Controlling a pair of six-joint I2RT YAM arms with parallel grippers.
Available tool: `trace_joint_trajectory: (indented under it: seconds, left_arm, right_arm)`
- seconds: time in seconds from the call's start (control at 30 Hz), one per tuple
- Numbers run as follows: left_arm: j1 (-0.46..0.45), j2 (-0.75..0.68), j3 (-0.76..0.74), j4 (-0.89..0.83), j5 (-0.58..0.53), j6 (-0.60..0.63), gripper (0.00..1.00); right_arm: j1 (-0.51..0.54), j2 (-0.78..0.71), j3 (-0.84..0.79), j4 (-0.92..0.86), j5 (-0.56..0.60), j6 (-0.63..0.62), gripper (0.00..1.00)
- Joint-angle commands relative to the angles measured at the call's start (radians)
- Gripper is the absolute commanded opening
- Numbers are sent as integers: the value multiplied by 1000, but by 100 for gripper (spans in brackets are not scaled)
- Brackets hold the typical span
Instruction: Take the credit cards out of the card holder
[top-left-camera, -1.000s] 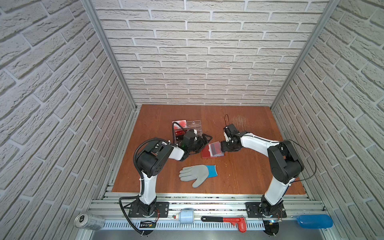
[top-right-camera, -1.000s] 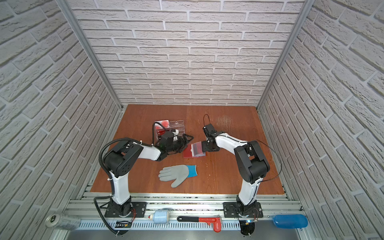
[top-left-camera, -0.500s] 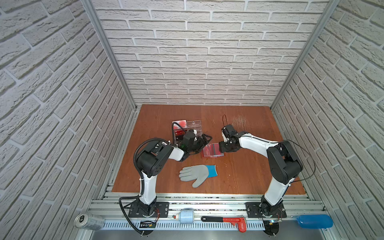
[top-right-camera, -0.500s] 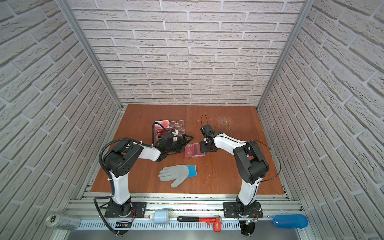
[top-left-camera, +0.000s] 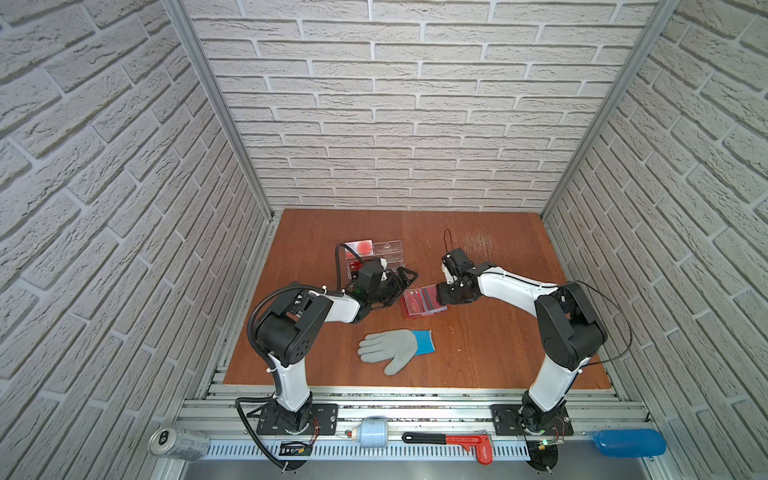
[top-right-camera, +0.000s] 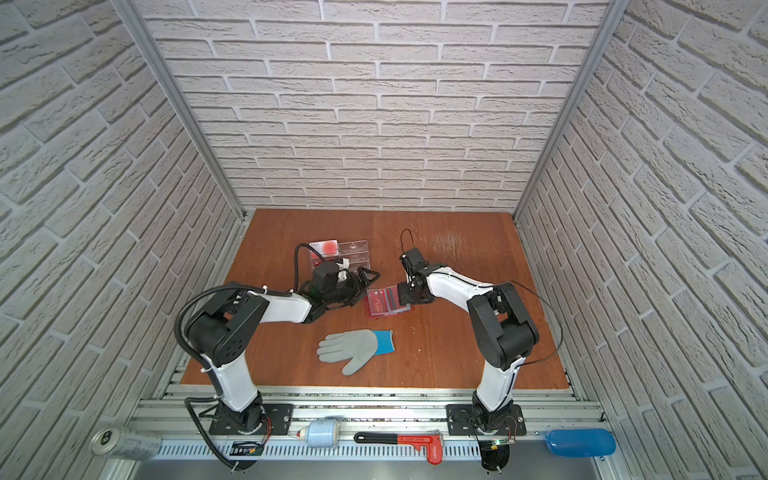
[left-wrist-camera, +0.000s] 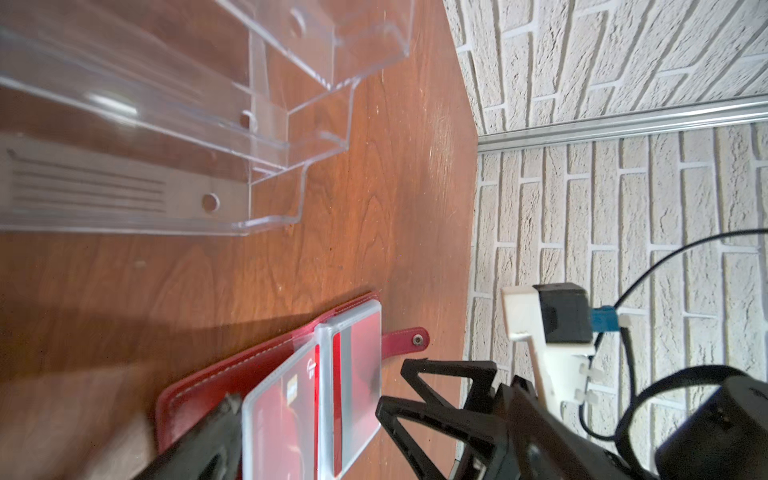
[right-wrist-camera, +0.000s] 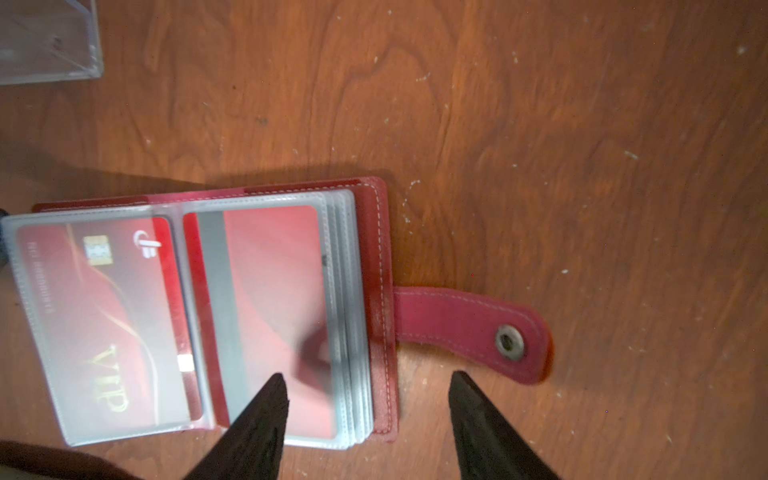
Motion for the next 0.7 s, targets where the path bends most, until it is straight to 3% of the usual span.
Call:
trace_joint_trajectory:
  seconds: [0.0,0.3,0.67]
  left_arm:
    - [12,-37,-5,-35,12,33,98]
    - [-35,7,44,-6,28,-6,98]
    - [-72,125,139,23,80,-7,98]
  right_arm:
    - [3,-70,0,23,-42,8,63]
    - [-35,-18,16,61,-122,11,57]
    - [-72,30,-35,120,-184,16,39]
